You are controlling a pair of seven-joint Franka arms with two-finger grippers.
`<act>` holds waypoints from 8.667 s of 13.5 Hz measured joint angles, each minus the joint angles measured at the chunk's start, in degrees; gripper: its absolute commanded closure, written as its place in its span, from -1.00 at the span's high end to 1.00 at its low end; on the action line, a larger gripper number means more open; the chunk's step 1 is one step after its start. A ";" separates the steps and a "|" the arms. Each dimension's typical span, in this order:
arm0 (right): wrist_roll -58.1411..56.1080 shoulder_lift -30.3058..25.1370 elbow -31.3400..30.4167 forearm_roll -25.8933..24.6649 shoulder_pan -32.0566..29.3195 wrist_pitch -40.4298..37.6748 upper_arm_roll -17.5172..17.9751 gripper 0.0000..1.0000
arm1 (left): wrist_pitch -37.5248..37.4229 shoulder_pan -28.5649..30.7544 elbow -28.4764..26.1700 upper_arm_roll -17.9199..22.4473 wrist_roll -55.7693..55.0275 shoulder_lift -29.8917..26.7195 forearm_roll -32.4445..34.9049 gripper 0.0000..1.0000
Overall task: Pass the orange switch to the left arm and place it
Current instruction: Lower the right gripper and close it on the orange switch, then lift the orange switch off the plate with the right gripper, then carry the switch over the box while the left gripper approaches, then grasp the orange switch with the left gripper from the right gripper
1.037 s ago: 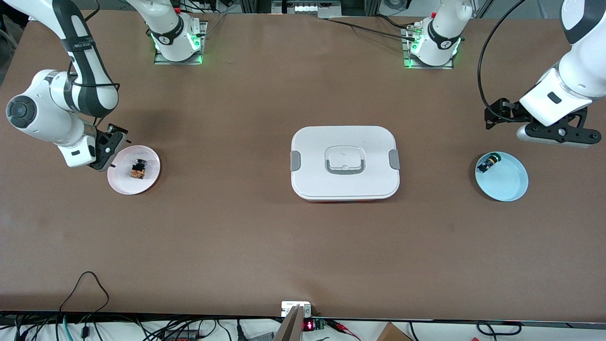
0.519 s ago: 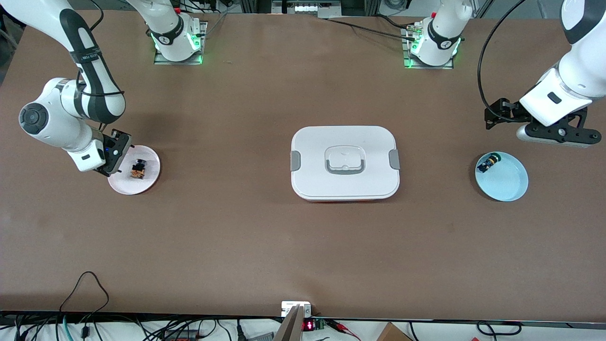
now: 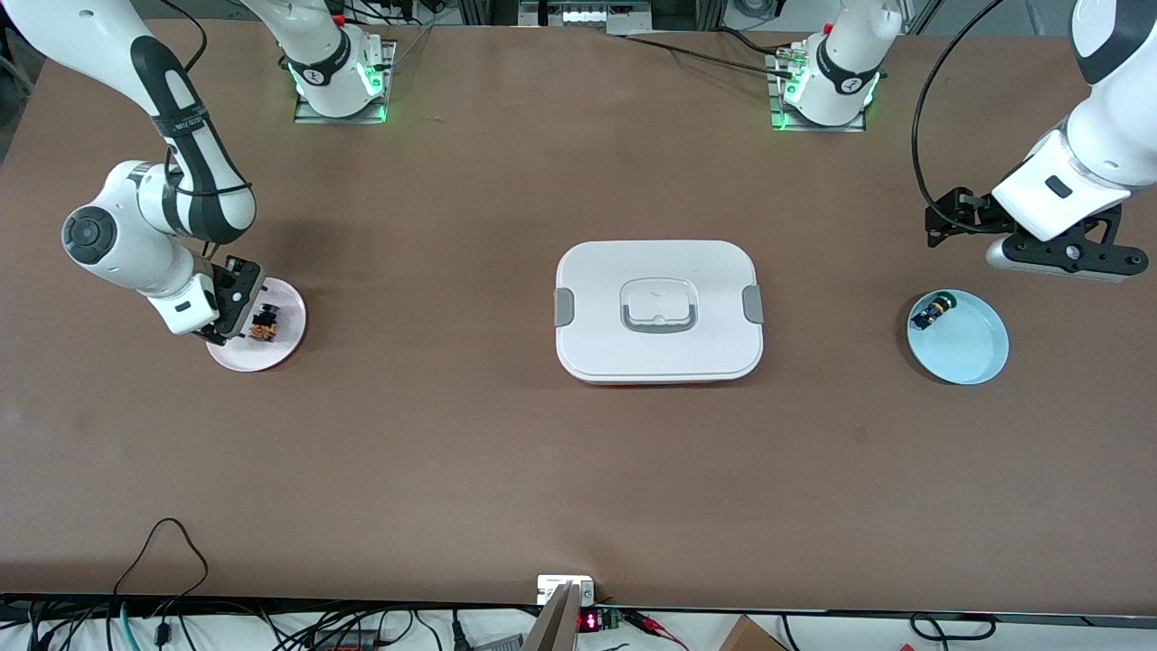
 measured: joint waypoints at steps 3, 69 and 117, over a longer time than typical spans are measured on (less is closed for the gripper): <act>-0.17 1.65 -0.06 0.00 0.90 2.79 0.05 1.00 | 0.00 0.00 0.00 0.00 0.00 0.00 0.00 1.00; -4.41 7.62 31.65 75.12 20.27 -22.83 20.34 -0.75 | -10.54 1.53 0.00 0.64 0.00 2.55 -19.90 1.00; -2.61 12.83 45.74 93.82 32.38 -9.98 20.07 -0.76 | 13.72 4.34 -26.90 -12.79 10.45 5.15 -107.79 -0.43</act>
